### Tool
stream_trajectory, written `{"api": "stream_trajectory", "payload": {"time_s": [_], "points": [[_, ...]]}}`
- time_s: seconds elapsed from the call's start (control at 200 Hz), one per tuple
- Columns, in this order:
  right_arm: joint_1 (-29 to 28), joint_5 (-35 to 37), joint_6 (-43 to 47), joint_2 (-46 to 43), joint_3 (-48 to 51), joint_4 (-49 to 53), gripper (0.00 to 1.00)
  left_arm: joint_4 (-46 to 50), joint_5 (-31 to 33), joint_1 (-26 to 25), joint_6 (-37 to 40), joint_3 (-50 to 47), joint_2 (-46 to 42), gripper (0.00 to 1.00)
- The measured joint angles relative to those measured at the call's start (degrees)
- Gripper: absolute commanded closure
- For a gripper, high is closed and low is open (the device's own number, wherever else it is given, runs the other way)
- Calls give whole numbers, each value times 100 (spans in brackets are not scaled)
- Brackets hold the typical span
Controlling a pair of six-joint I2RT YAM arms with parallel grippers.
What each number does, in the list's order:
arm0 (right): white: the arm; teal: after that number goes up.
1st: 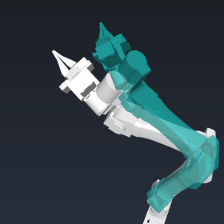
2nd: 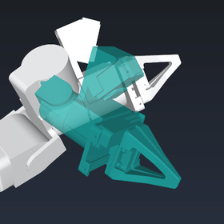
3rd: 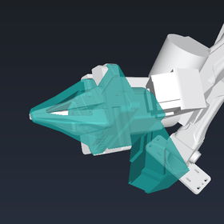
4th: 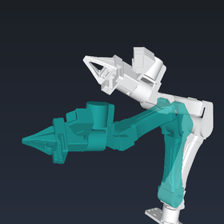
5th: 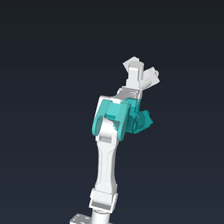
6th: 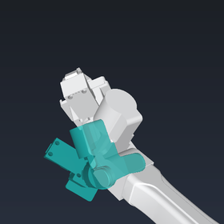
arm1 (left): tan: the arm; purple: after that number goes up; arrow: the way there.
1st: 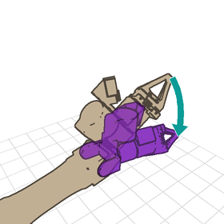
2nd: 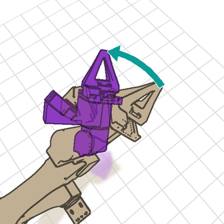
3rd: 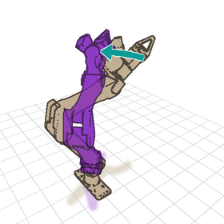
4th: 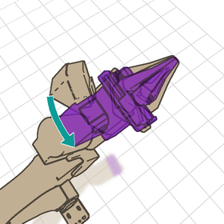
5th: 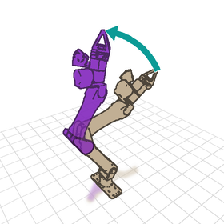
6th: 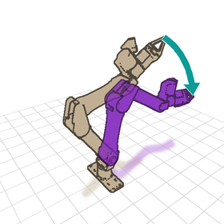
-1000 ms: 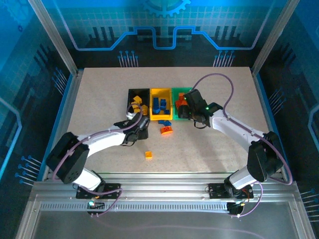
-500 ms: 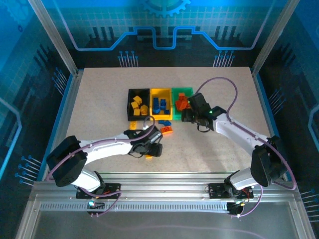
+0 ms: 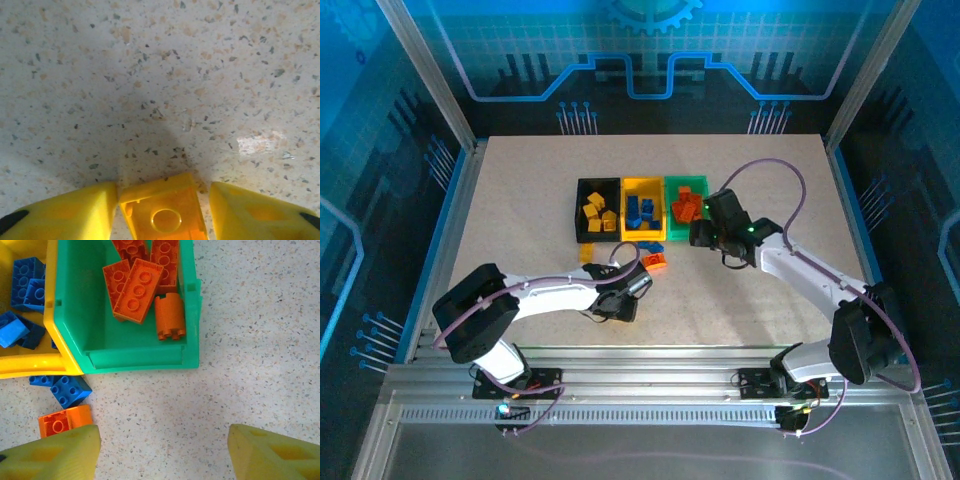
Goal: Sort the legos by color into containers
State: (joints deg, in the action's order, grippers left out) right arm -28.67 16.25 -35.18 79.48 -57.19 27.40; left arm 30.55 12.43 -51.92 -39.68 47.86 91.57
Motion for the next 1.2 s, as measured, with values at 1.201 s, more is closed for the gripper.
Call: {"api": "stream_trajectory", "payload": {"time_s": [1.201], "points": [[109, -225, -87, -72, 96, -173, 30, -136, 769, 2326, 540, 2527, 170, 77]]}}
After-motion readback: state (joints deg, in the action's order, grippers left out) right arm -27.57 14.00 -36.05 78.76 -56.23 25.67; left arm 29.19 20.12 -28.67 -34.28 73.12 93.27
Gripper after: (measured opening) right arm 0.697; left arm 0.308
